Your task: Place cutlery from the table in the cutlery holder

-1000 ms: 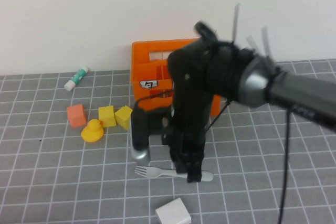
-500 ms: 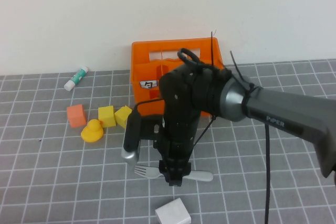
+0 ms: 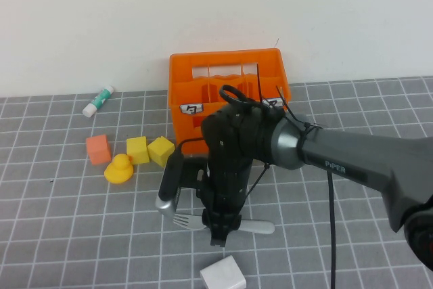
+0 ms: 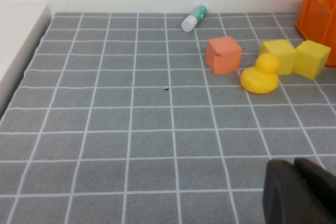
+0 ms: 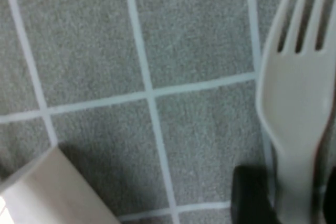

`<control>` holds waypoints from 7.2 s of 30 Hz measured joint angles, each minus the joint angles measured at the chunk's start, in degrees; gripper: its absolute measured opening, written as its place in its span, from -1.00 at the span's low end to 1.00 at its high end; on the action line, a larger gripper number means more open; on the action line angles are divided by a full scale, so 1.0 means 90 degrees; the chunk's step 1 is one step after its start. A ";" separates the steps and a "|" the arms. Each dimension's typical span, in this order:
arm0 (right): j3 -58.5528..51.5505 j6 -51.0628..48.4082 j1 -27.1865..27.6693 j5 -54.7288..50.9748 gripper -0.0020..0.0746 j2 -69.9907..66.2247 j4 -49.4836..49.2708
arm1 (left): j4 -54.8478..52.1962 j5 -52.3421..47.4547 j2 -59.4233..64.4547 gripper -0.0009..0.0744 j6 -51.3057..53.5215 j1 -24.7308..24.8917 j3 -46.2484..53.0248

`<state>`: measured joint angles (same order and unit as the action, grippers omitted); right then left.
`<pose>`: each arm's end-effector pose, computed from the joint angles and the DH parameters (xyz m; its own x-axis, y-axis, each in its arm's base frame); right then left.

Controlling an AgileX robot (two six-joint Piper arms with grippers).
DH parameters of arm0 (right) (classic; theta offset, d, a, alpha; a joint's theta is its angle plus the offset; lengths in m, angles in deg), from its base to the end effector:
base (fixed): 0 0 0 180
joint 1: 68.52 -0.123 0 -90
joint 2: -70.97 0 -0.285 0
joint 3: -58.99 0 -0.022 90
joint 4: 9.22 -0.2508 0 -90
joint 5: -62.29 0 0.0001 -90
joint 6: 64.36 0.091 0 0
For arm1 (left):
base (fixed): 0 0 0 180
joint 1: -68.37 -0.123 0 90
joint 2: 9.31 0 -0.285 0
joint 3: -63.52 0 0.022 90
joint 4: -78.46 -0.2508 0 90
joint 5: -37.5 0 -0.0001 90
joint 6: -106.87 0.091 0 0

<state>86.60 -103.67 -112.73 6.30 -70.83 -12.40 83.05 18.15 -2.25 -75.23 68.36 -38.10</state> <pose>0.3392 0.3358 0.1270 -0.1323 -0.9776 -0.1634 -0.9871 0.1450 -0.0684 0.0534 -0.0024 0.1767 -0.2556 -0.1120 -0.9603 -0.0032 0.9934 -0.1150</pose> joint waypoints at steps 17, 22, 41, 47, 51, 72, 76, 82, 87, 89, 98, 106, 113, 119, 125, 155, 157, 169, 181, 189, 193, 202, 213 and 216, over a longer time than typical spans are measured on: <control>0.0966 0.0499 0.0000 -0.1463 -0.61 0.0416 -0.0411 | 0.0000 0.0000 0.0000 -0.98 0.0000 0.0000 0.0000; -0.0250 0.0541 0.0000 -0.0844 -0.61 0.1558 -0.0726 | 0.0000 0.0000 0.0000 -0.98 0.0000 0.0000 0.0000; -0.4652 0.1278 0.0012 0.9792 -0.61 0.3884 -0.2342 | 0.0000 0.0000 0.0000 -0.98 -0.0012 0.0000 0.0000; -0.3778 0.1381 0.0082 1.0774 -0.61 0.2790 -0.2174 | 0.0000 0.0000 0.0000 -0.98 -0.0012 0.0000 0.0000; -0.3141 0.1398 0.0322 1.0844 -0.61 0.2149 -0.2161 | 0.0000 0.0000 0.0000 -0.98 -0.0012 0.0000 0.0000; -0.2876 0.1572 0.0636 1.0317 -0.28 0.1321 -0.2024 | 0.0000 0.0000 0.0000 -0.98 0.0000 0.0000 0.0000; -0.2876 0.1572 0.0720 1.0134 -0.25 0.1424 -0.2422 | 0.0000 0.0000 0.0000 -0.98 0.0000 0.0000 0.0000; -0.2876 0.1456 0.0743 0.8160 -0.28 0.2364 -0.2778 | 0.0000 0.0000 0.0000 -0.98 0.0000 0.0000 0.0000; -0.3127 0.0873 0.0684 0.6505 -0.59 0.3579 -0.2478 | 0.0000 0.0000 0.0000 -0.98 0.0000 0.0000 0.0000; -0.3377 0.0667 0.0597 0.6186 -0.75 0.4048 -0.2423 | 0.0000 0.0000 0.0000 -0.98 0.0000 0.0000 0.0000; -0.5116 -0.0066 0.0251 0.5610 -0.95 0.6560 -0.2370 | 0.0000 0.0000 0.0000 -0.98 0.0000 0.0000 0.0000; -0.6876 -0.0216 0.0279 0.4636 -0.95 0.8673 -0.2046 | 0.0000 -0.0011 0.0000 -0.98 -0.0012 0.0000 0.0000; -0.8269 -0.0230 0.0279 0.5474 -0.95 1.0270 -0.1604 | 0.0000 -0.0011 0.0000 -0.98 -0.0012 0.0000 0.0000; -0.9780 -0.0230 0.0279 0.6791 -0.95 1.1235 -0.1589 | 0.0000 -0.0011 0.0000 -0.98 -0.0012 0.0000 0.0000; -1.0893 -0.0257 0.0279 0.8005 -0.95 1.1725 -0.1706 | 0.0000 -0.0011 0.0000 -0.98 -0.0012 0.0000 0.0000; -1.1828 0.4418 0.5706 0.4404 -0.95 1.4969 0.1623 | 0.0000 -0.0023 0.0000 -0.98 0.0002 0.0000 0.0000; -1.1828 0.4594 0.5580 0.4145 -0.95 1.4969 0.1663 | 0.0000 -0.0023 0.0000 -0.98 0.0002 0.0000 0.0000; -1.1816 0.5051 0.4582 0.4084 -0.95 1.4980 0.1745 | 0.0000 -0.0023 0.0000 -0.98 0.0002 0.0000 0.0000; -1.1816 0.5054 0.4582 0.4050 -0.95 1.4980 0.1778 | 0.0000 -0.0023 0.0000 -0.98 -0.0010 0.0000 0.0000; -1.1816 0.5054 0.4582 0.4039 -0.95 1.4980 0.1788 | 0.0000 -0.0023 0.0000 -0.98 -0.0010 0.0000 0.0000; -1.1816 0.5054 0.4582 0.4039 -0.95 1.4980 0.1788 | 0.0000 -0.0023 0.0000 -0.98 -0.0010 0.0000 0.0000; -1.1816 0.5054 0.4582 0.4039 -0.95 1.4980 0.1788 | 0.0000 -0.0023 0.0000 -0.98 -0.0010 0.0000 0.0000; -1.1816 0.5054 0.4582 0.4039 -0.95 1.4980 0.1788 | 0.0000 -0.0023 0.0000 -0.98 -0.0010 0.0000 0.0000; -1.1816 0.5054 0.4582 0.4039 -0.95 1.4980 0.1788 | 0.0000 -0.0023 0.0000 -0.98 -0.0010 0.0000 0.0000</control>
<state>-19.75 -58.19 -71.49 42.65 63.98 3.70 83.05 17.94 -2.25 -75.32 68.36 -38.10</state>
